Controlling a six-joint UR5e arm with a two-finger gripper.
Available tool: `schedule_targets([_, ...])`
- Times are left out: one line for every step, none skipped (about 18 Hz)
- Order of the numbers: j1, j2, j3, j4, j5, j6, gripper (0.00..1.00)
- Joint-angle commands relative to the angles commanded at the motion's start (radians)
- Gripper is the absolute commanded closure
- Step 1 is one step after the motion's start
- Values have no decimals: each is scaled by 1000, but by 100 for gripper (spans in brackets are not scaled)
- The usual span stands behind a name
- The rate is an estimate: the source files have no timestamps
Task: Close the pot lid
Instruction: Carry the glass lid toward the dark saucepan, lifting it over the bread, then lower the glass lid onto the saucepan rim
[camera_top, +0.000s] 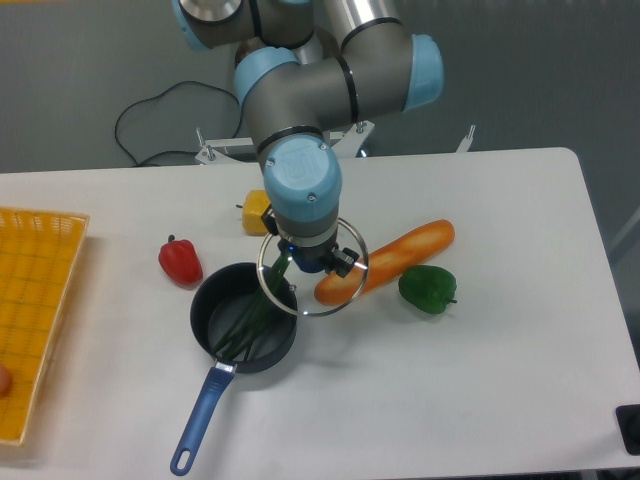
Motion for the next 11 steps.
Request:
schedule_targets([-6,0,3,2,-2,-2,50])
schedule_targets([-6,0,6,2,-5,-3,50])
schedule_targets([-8,-2,6,3,-11,-6,50])
schedule_targets([-9,-5,5,3,-15,-23,50])
schedule_targets([-11,-3,6,5,-20,-43,50])
schedule_targets([-15,-3,12,8,-32,-58,50])
schedule_targets([-20,-6,27,6,-47,-75,50])
schedule_targets([-23,-8,32,6,-52,-92,50])
schedule_targets([-25,-8,32,6,-52,-100,50])
schedule_targets([-26,-11,31,6,-52,-101,50])
schedule_targets([-26,-11,29,6,-52,-103,50])
